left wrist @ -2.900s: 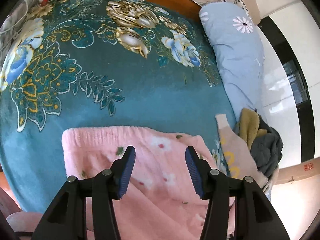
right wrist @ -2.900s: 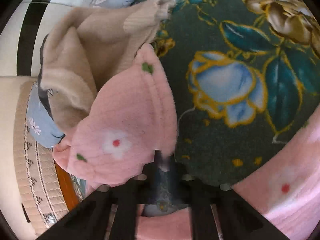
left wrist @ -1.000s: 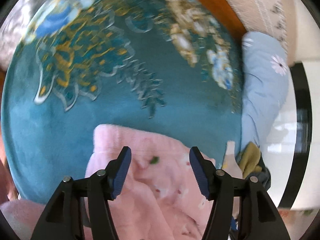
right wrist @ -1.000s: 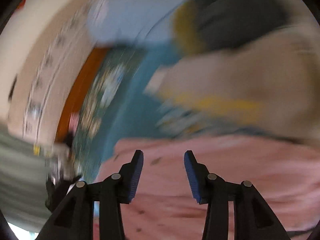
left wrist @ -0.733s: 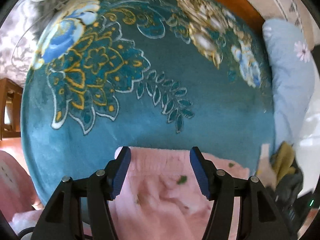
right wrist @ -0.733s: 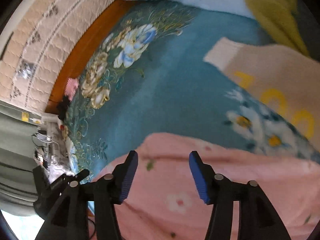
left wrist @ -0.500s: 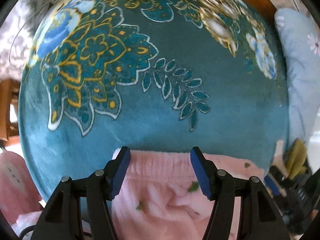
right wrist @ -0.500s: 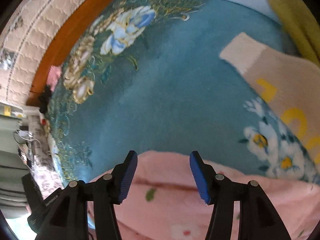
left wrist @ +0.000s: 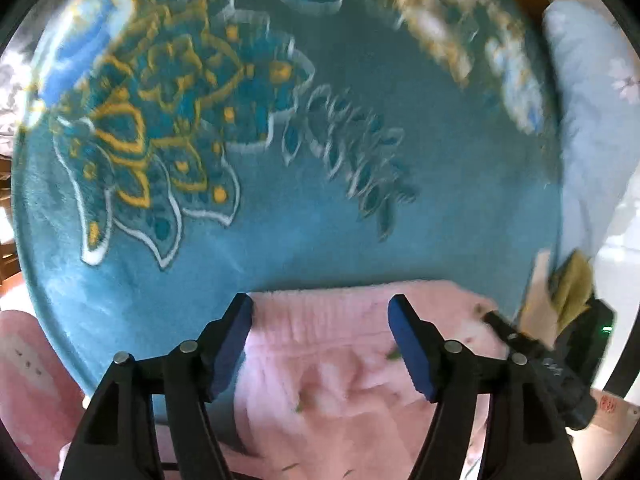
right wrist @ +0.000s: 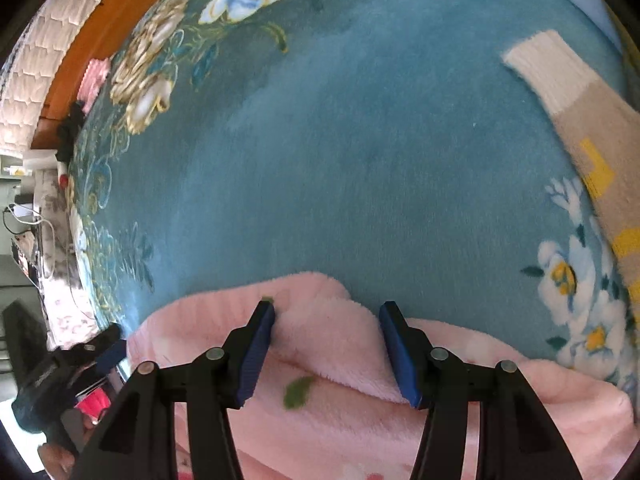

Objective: Fold clothes

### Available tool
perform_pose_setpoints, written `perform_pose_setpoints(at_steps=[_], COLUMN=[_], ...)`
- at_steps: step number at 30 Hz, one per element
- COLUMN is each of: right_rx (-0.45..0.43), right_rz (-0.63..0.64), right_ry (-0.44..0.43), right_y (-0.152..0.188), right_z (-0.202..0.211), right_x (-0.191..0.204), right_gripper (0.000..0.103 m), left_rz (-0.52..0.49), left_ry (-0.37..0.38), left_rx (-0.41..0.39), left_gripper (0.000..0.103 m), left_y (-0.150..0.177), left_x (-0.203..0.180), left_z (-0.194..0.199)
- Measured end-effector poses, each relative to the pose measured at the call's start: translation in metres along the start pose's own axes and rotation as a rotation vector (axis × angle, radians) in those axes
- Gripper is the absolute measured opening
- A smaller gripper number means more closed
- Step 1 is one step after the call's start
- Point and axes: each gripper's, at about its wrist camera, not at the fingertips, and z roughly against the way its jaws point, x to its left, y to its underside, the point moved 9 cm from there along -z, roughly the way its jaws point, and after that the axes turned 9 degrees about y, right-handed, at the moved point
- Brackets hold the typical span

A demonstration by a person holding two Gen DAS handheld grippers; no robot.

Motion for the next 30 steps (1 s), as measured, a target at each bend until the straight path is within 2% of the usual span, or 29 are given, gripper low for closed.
perform_pose_setpoints(at_steps=[1, 2, 3, 5, 8, 10, 14, 16, 21, 27, 28, 29, 30], right_rx=[-0.001, -0.001, 0.000, -0.004, -0.031, -0.100, -0.404, -0.459, -0.346, -0.319, -0.320, -0.319, -0.316], right_rz=[-0.006, -0.013, -0.013, 0.000, 0.035, 0.082, 0.158, 0.165, 0.107, 0.009, 0.006, 0.005, 0.003], right_ry=[0.000, -0.001, 0.007, 0.036, 0.094, 0.150, 0.121, 0.124, 0.185, 0.159, 0.162, 0.161, 0.155], right_y=[0.001, 0.002, 0.003, 0.004, 0.000, -0.014, -0.062, -0.080, -0.092, -0.096, -0.096, -0.095, -0.096], right_z=[0.000, 0.001, 0.000, 0.000, 0.006, 0.025, 0.107, 0.122, 0.069, 0.046, 0.047, 0.050, 0.050], right_x=[-0.001, -0.001, -0.001, -0.002, 0.001, 0.010, 0.049, 0.056, 0.035, 0.026, 0.026, 0.023, 0.023], right_gripper=[0.057, 0.052, 0.048, 0.032, 0.018, 0.015, 0.015, 0.015, 0.015, 0.015, 0.015, 0.016, 0.016], left_rz=[0.002, 0.005, 0.007, 0.011, 0.033, 0.054, 0.051, 0.050, 0.038, 0.013, 0.003, -0.008, -0.013], left_ry=[-0.012, -0.020, -0.009, 0.014, 0.081, 0.107, 0.158, 0.178, 0.209, 0.195, 0.187, 0.180, 0.183], left_rx=[0.013, 0.028, 0.047, 0.084, 0.104, 0.111, 0.099, 0.096, 0.104, 0.120, 0.114, 0.107, 0.103], left_gripper=[0.074, 0.074, 0.074, 0.075, 0.075, 0.075, 0.075, 0.075, 0.075, 0.073, 0.064, 0.045, 0.039], left_y=[0.000, 0.000, 0.002, 0.005, 0.007, 0.008, 0.005, 0.004, 0.004, 0.001, 0.000, 0.000, 0.000], left_x=[0.001, 0.002, 0.002, 0.000, -0.001, 0.000, -0.005, -0.008, -0.013, -0.016, -0.017, -0.017, -0.018], left_z=[-0.002, -0.005, -0.008, -0.013, -0.014, -0.015, -0.014, -0.014, -0.018, -0.024, -0.023, -0.023, -0.022])
